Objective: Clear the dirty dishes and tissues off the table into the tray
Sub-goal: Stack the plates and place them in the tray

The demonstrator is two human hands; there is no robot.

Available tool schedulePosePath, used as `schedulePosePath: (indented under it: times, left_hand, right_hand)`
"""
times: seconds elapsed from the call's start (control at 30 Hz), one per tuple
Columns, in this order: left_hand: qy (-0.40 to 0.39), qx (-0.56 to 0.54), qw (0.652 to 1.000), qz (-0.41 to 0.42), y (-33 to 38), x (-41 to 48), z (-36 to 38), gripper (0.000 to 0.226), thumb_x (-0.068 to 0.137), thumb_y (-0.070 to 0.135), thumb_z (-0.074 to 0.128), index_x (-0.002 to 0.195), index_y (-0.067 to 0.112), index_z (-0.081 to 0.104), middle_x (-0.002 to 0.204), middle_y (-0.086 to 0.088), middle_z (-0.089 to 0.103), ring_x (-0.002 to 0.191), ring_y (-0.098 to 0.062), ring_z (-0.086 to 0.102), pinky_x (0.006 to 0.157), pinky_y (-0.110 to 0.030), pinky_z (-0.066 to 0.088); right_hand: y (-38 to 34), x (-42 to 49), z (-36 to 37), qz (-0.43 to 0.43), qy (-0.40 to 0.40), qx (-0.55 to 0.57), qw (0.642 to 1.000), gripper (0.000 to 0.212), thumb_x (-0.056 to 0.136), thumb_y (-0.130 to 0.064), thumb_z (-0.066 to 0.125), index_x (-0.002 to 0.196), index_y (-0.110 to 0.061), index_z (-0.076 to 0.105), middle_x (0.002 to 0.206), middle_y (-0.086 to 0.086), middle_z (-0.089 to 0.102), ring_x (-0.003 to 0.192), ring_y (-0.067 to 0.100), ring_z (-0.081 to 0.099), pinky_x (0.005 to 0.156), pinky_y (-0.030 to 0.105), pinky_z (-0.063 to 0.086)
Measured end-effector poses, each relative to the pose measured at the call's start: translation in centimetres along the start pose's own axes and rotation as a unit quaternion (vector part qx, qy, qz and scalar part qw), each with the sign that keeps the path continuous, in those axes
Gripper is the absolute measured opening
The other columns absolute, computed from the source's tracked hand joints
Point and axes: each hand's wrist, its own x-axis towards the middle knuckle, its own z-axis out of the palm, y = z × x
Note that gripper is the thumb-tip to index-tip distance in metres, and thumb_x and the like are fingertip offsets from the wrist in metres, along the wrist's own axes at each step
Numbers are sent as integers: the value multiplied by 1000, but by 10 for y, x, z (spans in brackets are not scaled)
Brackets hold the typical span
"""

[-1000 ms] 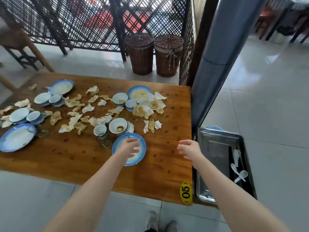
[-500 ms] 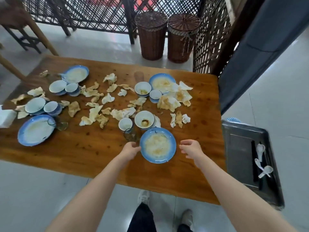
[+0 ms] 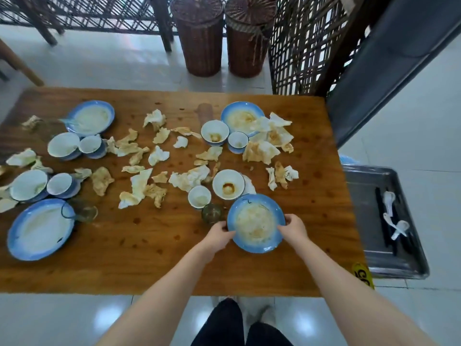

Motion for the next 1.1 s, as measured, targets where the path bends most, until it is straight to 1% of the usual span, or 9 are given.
schedulePosePath:
  times: [0.1, 0.23, 0.33, 0.4, 0.67, 0.77, 0.87, 1.0, 1.1]
  left_hand:
    - [4, -10, 1000, -1, -2, 3, 2, 59, 95, 18, 58, 147, 12, 32, 126, -7, 55, 108, -21, 57, 72, -24, 47]
    - [11, -11, 1000, 10, -7, 1, 6, 54, 93, 12, 60, 142, 16, 38, 109, 0, 57, 99, -17, 60, 67, -22, 48]
    - [20, -12, 999, 35, -9, -6, 13, 52, 93, 7, 60, 140, 16, 40, 110, -1, 54, 100, -16, 57, 76, -25, 51]
    - [23, -15, 998, 52, -10, -13, 18, 53, 93, 5, 59, 141, 18, 39, 112, -2, 52, 103, -17, 57, 79, -26, 52]
    - [53, -38, 995, 77, -27, -59, 31, 53, 94, 5, 57, 141, 20, 39, 127, -9, 50, 110, -25, 59, 74, -26, 53]
    - [70, -56, 994, 65, -43, -75, 27, 52, 94, 4, 56, 140, 21, 40, 119, -8, 56, 94, -17, 61, 66, -21, 53]
    - [89, -70, 992, 53, -64, -90, 18, 49, 95, 3, 55, 138, 20, 42, 117, -9, 57, 92, -17, 60, 67, -22, 52]
    - [108, -97, 988, 47, -86, -107, -3, 46, 95, 3, 54, 135, 21, 44, 107, -7, 58, 87, -16, 61, 66, -23, 50]
    - [124, -113, 985, 44, -100, -116, -26, 45, 95, 3, 54, 134, 21, 44, 104, -5, 59, 85, -14, 60, 62, -21, 48]
  right_hand:
    - [10, -1, 0, 23, 14, 26, 999, 39, 84, -14, 69, 119, -7, 56, 117, 10, 61, 92, 17, 53, 78, 31, 47]
    - [24, -8, -5, 29, 26, 50, 998, 30, 85, -9, 67, 112, -10, 55, 110, 7, 60, 95, 21, 58, 81, 38, 54]
    - [32, -18, -11, 29, 29, 86, 995, 30, 88, -5, 63, 115, -13, 53, 109, 5, 58, 91, 21, 59, 62, 31, 55]
    - [38, -26, -15, 19, 37, 112, 993, 28, 89, -5, 62, 114, -14, 52, 107, 3, 57, 91, 20, 59, 56, 27, 53]
    - [63, -68, -21, -35, 34, 181, 982, 25, 90, -6, 61, 111, -16, 53, 105, 2, 59, 94, 19, 61, 62, 31, 57]
    - [67, -84, -11, -48, 25, 176, 983, 24, 90, -6, 62, 107, -19, 52, 100, -1, 59, 93, 18, 60, 56, 24, 52]
    - [66, -100, 3, -62, 13, 163, 985, 23, 89, -6, 63, 104, -19, 53, 99, -2, 60, 89, 16, 60, 57, 25, 54]
    - [53, -117, 24, -86, -2, 136, 987, 22, 87, -5, 64, 101, -18, 53, 99, 1, 62, 91, 18, 62, 80, 39, 58]
    - [35, -131, 41, -99, -21, 127, 987, 22, 87, -5, 64, 101, -18, 53, 98, 1, 62, 90, 18, 63, 71, 33, 58]
